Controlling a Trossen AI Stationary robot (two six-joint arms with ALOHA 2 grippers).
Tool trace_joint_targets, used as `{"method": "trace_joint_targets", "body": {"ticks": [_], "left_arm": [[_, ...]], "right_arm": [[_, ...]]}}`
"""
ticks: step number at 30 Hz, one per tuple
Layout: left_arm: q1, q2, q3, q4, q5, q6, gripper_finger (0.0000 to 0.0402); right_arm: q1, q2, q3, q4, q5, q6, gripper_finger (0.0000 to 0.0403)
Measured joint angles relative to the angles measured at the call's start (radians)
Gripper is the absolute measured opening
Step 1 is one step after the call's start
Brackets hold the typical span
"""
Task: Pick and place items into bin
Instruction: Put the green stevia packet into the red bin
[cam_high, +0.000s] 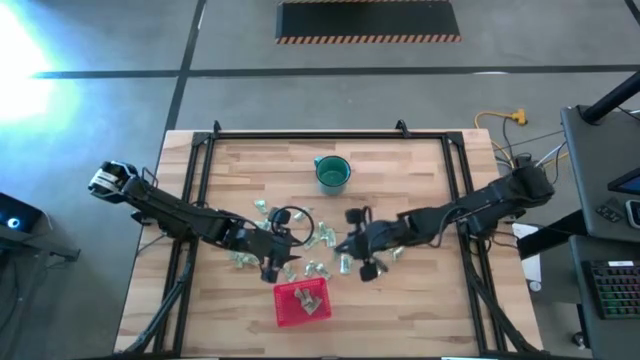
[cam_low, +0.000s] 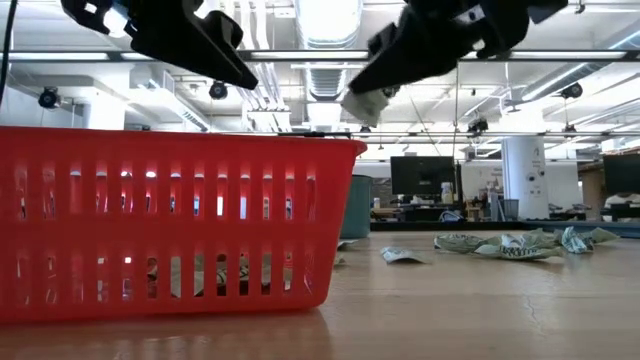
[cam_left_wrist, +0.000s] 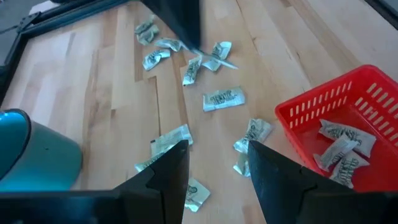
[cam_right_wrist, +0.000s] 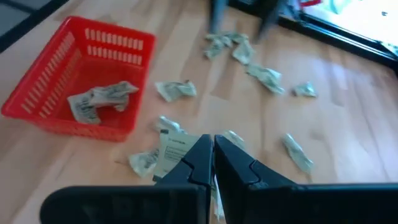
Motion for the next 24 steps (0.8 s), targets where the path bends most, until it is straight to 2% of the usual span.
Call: {"method": "trace_joint_targets", "body": {"ticks": [3, 13, 16, 24], "left_arm": [[0.000, 0.000, 0.000, -0.039, -0.003, -0.002, 0.0148], [0.000, -0.001, 0.000, -0.134, -0.030, -0.077, 0.0148], [0.000, -0.003, 0.000, -0.146, -0.033, -0.080, 0.0148], [0.000, -0.008, 0.000, -0.163, -0.034, -0.099, 0.0148]], "right_arm": [[0.025, 0.078, 0.080, -0.017, -0.016, -0.027, 0.0009], [0.063, 0.288, 0.276, -0.077, -0.170, -0.070, 0.0009], [0.063, 0.307, 0.283, -0.085, -0.205, -0.074, 0.0009], [0.064, 0.307, 0.284, -0.056, -0.208, -0.065, 0.0009]]}}
